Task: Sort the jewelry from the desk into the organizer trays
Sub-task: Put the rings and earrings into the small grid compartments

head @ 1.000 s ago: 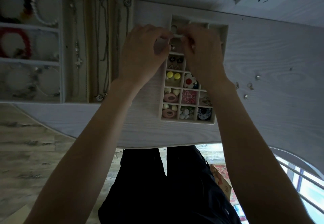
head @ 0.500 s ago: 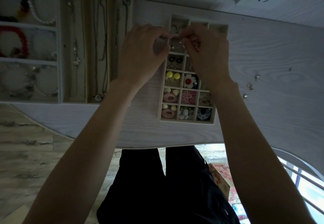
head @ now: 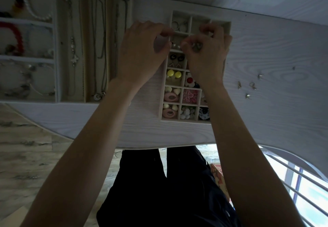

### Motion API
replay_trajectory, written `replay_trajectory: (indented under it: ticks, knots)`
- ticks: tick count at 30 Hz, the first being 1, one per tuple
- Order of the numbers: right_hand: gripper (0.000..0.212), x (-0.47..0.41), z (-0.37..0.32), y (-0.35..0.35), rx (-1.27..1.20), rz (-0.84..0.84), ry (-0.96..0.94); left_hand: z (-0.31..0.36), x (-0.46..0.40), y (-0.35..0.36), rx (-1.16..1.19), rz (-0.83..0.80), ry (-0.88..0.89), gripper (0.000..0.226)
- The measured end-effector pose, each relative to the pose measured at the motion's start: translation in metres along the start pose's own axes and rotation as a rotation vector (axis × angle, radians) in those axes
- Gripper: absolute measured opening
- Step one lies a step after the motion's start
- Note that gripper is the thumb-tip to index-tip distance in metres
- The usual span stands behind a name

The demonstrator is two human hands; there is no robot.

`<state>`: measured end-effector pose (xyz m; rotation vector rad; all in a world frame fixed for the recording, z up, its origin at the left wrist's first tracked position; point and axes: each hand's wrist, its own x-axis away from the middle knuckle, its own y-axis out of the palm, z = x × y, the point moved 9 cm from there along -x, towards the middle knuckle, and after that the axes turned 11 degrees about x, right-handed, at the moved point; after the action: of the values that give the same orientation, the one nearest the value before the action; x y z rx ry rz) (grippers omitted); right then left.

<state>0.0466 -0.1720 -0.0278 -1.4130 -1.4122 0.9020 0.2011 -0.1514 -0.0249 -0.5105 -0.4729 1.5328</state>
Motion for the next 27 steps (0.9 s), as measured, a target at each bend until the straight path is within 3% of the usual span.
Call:
replay_trajectory:
  ticks: [13,20,27]
  knots:
    - [0.011,0.002,-0.028,-0.013,0.283,0.307,-0.242,-0.002,-0.001,0.002,-0.016,-0.027,0.004,0.025]
    - [0.015,-0.001,-0.018,-0.007,0.087,0.287,-0.174,-0.001,-0.002,0.002,-0.018,-0.022,0.015,0.025]
    - [0.014,0.006,-0.023,-0.011,0.170,0.402,-0.204,-0.001,-0.002,0.003,-0.006,-0.026,0.018,0.027]
